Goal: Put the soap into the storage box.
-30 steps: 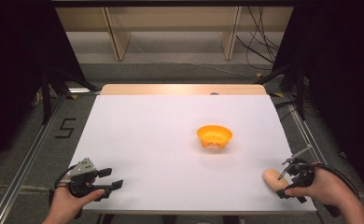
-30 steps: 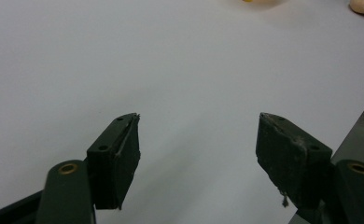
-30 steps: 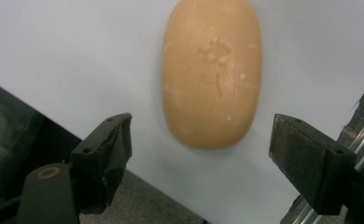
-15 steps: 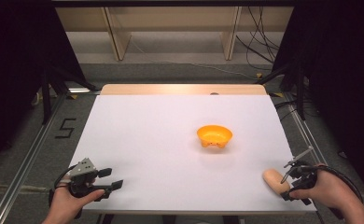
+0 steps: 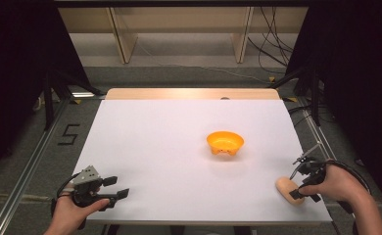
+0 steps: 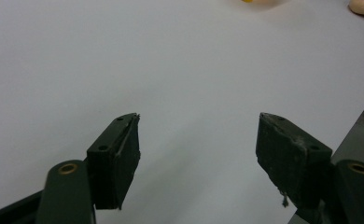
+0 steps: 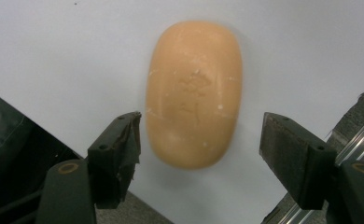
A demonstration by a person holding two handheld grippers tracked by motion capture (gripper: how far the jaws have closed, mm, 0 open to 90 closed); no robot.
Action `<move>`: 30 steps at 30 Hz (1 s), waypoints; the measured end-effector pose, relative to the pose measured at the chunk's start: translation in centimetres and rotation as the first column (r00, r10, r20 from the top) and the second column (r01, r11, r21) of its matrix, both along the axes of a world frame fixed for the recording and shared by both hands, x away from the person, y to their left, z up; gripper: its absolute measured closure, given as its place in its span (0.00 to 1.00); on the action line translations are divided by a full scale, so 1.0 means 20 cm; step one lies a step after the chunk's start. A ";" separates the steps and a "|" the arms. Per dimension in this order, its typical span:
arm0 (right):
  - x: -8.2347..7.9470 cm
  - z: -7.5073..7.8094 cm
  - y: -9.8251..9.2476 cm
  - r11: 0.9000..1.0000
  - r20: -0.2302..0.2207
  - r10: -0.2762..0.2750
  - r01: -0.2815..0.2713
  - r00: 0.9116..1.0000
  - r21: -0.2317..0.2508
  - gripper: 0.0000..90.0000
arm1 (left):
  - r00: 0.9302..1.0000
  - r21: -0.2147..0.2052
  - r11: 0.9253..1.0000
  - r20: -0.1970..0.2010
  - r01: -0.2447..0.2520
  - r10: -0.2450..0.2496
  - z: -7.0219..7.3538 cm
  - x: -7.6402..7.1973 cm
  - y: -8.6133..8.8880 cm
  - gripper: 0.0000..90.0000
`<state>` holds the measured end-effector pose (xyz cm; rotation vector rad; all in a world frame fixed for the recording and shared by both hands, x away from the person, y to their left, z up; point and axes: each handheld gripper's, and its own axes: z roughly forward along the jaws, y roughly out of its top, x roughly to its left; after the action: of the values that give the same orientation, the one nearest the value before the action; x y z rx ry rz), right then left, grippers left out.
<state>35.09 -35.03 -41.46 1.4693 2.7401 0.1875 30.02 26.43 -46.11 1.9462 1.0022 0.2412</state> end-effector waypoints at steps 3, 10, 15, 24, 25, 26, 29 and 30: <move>0.02 -0.02 0.00 1.000 0.003 0.005 -0.005 1.000 0.004 0.30 | 1.000 -0.007 1.000 -0.002 -0.004 0.004 0.00 0.00 0.00 0.33; 0.05 -0.05 0.04 1.000 -0.022 0.011 -0.011 1.000 0.015 0.28 | 1.000 -0.009 1.000 -0.002 -0.005 0.005 0.00 0.00 -0.01 0.33; 0.07 -0.08 0.05 1.000 -0.031 0.017 -0.017 0.999 0.005 0.27 | 1.000 -0.008 1.000 -0.002 -0.004 0.004 0.00 0.00 0.00 0.33; 0.10 -0.13 0.08 0.999 -0.051 0.039 -0.039 0.998 -0.005 0.27 | 1.000 -0.005 1.000 -0.004 -0.002 0.002 0.00 0.00 0.00 0.34; 0.10 -0.14 0.09 1.000 -0.060 0.023 -0.024 0.998 -0.007 0.28 | 1.000 -0.008 1.000 -0.001 -0.004 0.004 0.00 0.00 0.00 0.33; 0.10 -0.14 0.09 1.000 -0.070 0.018 -0.019 0.997 -0.009 0.28 | 1.000 -0.002 1.000 -0.002 -0.002 0.002 0.00 0.00 0.00 0.33; 0.11 -0.16 0.10 0.999 -0.070 0.036 -0.037 0.997 -0.016 0.29 | 1.000 -0.007 1.000 -0.001 -0.003 0.003 0.00 0.00 0.00 0.33; 0.11 -0.16 0.10 0.999 -0.069 0.046 -0.048 0.997 -0.026 0.29 | 1.000 -0.013 1.000 0.008 -0.009 0.010 -0.01 0.00 -0.01 0.33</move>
<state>37.38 -33.09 -44.75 1.4320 2.8210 0.1019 30.01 26.27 -46.25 1.9277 1.0059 0.2467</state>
